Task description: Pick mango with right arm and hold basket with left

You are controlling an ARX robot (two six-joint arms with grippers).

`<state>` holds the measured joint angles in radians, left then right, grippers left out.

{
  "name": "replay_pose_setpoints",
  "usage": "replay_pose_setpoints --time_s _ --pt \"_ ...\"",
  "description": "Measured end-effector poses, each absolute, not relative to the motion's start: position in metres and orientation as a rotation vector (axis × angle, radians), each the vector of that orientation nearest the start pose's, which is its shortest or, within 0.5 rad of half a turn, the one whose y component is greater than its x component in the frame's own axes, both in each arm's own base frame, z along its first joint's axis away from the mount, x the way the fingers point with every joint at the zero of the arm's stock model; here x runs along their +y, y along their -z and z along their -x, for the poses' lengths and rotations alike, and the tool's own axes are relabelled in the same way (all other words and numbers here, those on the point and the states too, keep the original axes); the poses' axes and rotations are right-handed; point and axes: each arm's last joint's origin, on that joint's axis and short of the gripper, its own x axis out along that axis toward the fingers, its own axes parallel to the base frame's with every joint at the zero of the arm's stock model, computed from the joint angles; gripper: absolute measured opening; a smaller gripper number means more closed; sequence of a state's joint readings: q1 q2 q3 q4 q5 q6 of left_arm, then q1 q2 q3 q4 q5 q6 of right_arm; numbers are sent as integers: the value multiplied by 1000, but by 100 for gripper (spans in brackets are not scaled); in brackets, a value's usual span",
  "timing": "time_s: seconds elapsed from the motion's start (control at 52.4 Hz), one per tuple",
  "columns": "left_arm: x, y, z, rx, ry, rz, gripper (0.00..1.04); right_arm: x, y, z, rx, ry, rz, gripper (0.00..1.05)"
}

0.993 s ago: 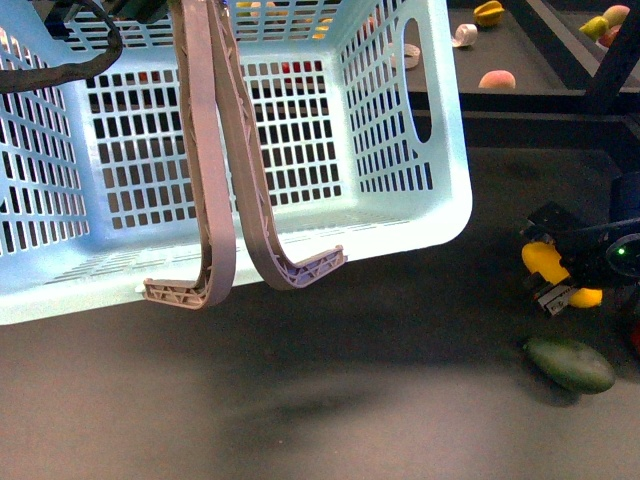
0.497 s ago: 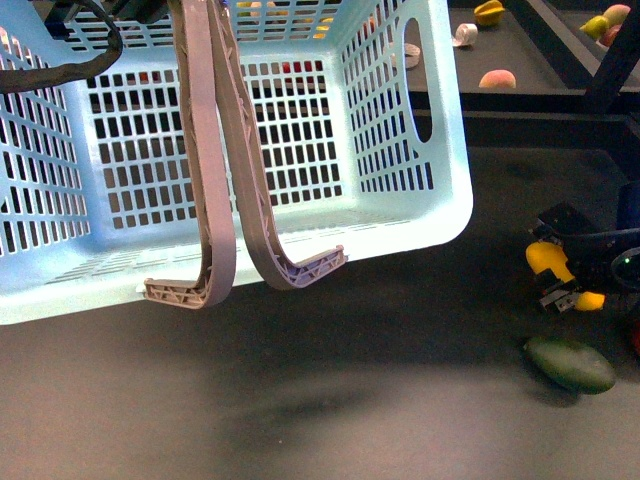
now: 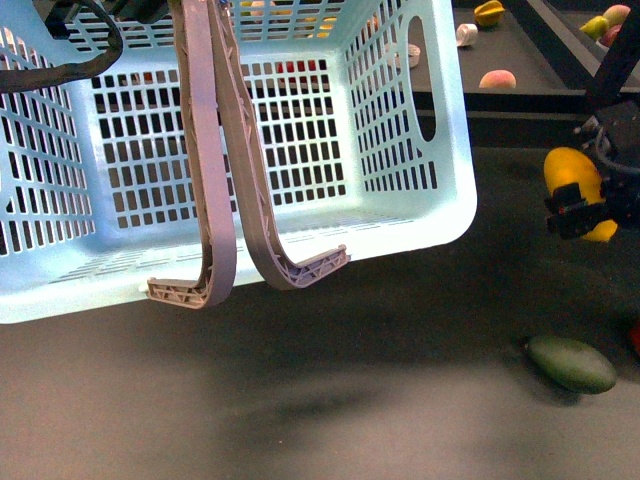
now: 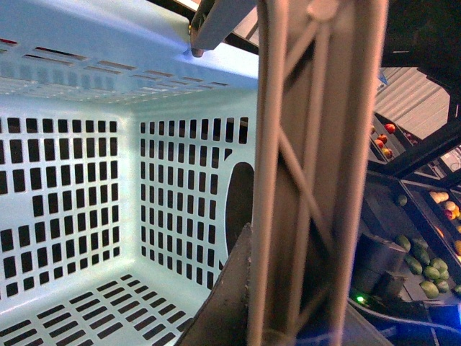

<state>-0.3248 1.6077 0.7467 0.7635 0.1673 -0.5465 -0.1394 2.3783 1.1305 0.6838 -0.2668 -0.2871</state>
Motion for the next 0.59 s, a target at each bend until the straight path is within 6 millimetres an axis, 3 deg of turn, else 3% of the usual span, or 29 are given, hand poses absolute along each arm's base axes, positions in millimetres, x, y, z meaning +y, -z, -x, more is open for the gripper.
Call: replay_pose_setpoints --time_s 0.191,0.267,0.363,0.592 --pt "-110 -211 -312 229 451 527 7 -25 -72 -398 462 -286 30 63" --pt "-110 -211 -312 229 451 527 7 -1 -107 -384 404 -353 -28 63" --pt "-110 -211 -312 230 453 527 7 20 -132 -373 357 -418 -59 63" --pt "-110 -211 -312 230 453 527 7 66 -167 -353 312 -554 -110 63"
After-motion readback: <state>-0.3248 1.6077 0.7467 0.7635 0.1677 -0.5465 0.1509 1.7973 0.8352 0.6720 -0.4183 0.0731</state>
